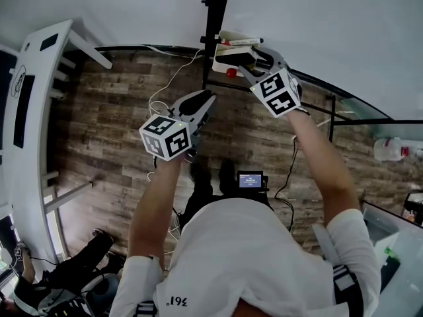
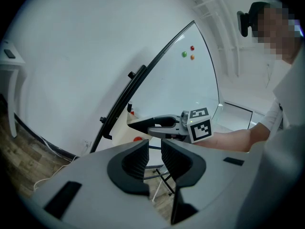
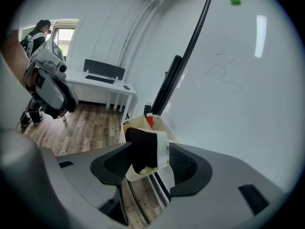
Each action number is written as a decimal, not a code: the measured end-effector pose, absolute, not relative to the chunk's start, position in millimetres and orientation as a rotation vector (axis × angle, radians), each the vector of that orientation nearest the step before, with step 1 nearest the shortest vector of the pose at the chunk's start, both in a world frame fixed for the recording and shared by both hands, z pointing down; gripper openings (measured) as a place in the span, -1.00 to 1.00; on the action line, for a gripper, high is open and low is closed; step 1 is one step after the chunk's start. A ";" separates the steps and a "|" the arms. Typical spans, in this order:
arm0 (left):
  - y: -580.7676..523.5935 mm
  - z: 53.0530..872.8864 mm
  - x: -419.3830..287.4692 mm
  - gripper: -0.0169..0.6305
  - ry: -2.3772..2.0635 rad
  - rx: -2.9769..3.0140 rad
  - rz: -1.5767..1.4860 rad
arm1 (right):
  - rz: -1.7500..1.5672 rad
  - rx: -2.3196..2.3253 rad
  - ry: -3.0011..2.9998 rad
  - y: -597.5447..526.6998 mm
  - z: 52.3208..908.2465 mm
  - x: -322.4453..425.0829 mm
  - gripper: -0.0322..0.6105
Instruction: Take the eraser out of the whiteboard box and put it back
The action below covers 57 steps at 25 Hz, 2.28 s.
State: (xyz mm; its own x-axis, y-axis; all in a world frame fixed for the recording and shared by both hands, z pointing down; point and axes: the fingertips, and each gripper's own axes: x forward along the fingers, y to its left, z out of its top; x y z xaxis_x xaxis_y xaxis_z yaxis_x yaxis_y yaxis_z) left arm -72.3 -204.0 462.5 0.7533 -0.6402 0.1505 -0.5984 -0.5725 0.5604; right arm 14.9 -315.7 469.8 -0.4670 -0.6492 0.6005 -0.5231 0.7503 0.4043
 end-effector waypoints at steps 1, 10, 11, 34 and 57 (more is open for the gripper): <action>-204.6 462.3 -72.8 -0.69 -0.929 2.350 -0.092 | -0.211 0.878 -2.170 -315.6 468.9 15.6 -0.16; -205.9 460.2 -71.4 -0.69 -0.928 2.351 -0.105 | -0.204 0.910 -2.181 -307.4 465.4 24.2 -0.14; -206.0 459.4 -70.1 -0.69 -0.926 2.352 -0.106 | -0.204 0.914 -2.180 -306.5 464.6 25.5 -0.14; -190.3 415.7 -56.7 -0.69 -0.927 2.417 -0.178 | -0.224 1.001 -2.311 -252.7 394.7 40.4 -0.15; -143.3 373.1 -61.1 -0.69 -0.920 2.447 -0.244 | -0.082 1.215 -2.461 -189.8 348.1 74.3 -0.60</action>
